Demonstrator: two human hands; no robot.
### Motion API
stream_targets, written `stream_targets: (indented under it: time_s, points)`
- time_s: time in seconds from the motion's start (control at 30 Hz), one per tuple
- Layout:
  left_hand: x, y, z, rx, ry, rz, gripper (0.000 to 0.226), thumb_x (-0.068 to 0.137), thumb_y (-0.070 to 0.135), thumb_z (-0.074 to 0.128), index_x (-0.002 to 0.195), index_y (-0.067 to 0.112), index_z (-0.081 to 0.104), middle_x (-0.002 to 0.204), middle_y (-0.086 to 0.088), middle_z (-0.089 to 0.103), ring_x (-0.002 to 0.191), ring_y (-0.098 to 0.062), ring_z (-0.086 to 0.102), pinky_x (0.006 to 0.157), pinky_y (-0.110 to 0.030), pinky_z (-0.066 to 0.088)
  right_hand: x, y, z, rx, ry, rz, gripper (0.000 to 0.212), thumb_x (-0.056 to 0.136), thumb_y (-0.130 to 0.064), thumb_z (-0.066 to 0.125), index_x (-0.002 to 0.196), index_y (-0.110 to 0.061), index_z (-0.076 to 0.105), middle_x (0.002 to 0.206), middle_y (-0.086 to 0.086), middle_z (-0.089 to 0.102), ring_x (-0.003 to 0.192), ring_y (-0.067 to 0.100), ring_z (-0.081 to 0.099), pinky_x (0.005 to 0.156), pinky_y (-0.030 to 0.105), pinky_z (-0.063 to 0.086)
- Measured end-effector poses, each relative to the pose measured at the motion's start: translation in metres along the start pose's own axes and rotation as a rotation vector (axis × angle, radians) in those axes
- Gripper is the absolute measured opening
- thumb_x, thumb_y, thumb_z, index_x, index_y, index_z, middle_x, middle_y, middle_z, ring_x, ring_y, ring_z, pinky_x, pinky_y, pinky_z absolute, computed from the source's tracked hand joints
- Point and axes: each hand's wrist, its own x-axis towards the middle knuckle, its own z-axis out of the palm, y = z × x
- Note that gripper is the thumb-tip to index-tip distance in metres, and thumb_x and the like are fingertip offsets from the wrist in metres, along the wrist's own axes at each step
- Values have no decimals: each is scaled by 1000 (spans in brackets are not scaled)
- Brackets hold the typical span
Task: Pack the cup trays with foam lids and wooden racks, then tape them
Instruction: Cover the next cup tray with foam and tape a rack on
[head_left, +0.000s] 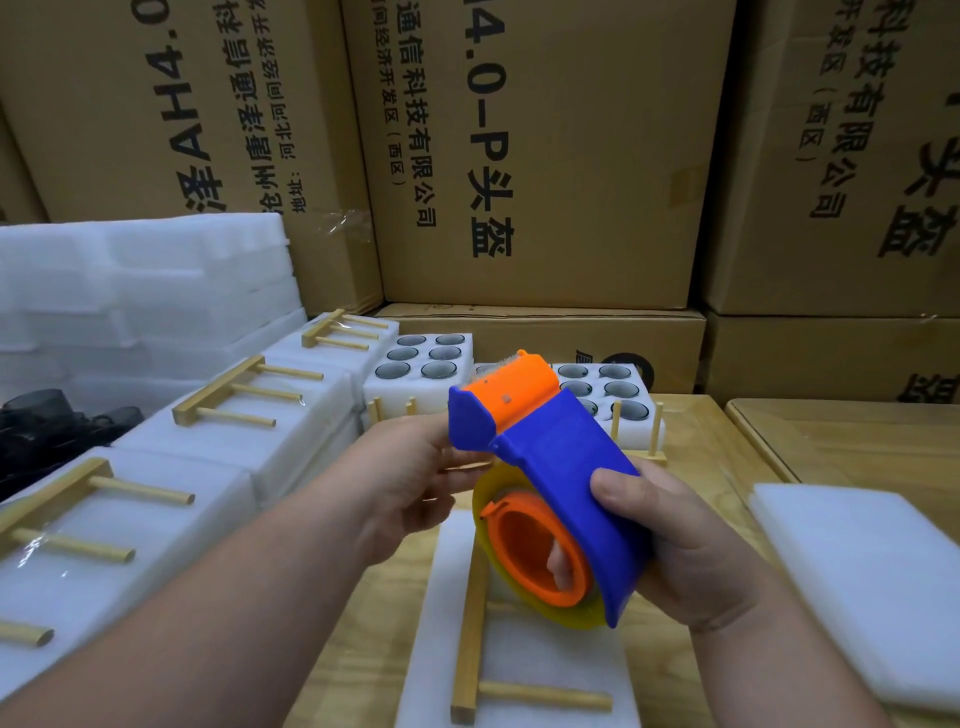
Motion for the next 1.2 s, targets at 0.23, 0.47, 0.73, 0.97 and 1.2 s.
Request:
stream_targets:
  time_s: [0.23,0.47,0.73,0.97,1.2]
  points:
    - [1,3,-9,40,43,-70,11,80,15,62,75,25,64,72,1,74,56,-8,69,36,-15,20,-1,-3,4,-74,-27,21,42,75,-41,81,96,-5,75,81,26,73,68,30,71,64,35,59]
    - [-4,5,-18,182,9,29,15,70,13,63,59,21,69,64,1,71,54,-8,70,49,-22,26,0,-2,4,-101,-52,38,31,82,-32,71,100,-7,76,86,16,75,73,26,73,65,33,59]
    - [1,28,-36,326,100,245,20,87,22,76,69,30,79,62,1,69,54,-11,58,62,-30,50,-1,-2,1,-275,11,-23,36,75,-35,79,97,-8,73,91,10,74,81,22,70,71,30,57]
    - [-7,53,-39,507,175,486,7,80,34,82,74,35,80,68,5,75,53,-1,63,47,-17,49,8,9,17,-512,186,-117,38,68,-51,83,96,-26,75,91,3,78,83,19,75,67,28,59]
    - [-20,67,-40,625,285,575,24,72,47,81,68,24,76,64,12,73,62,4,67,42,-10,43,12,22,20,-537,350,-284,36,73,-57,76,96,-30,70,87,3,75,77,24,72,61,37,60]
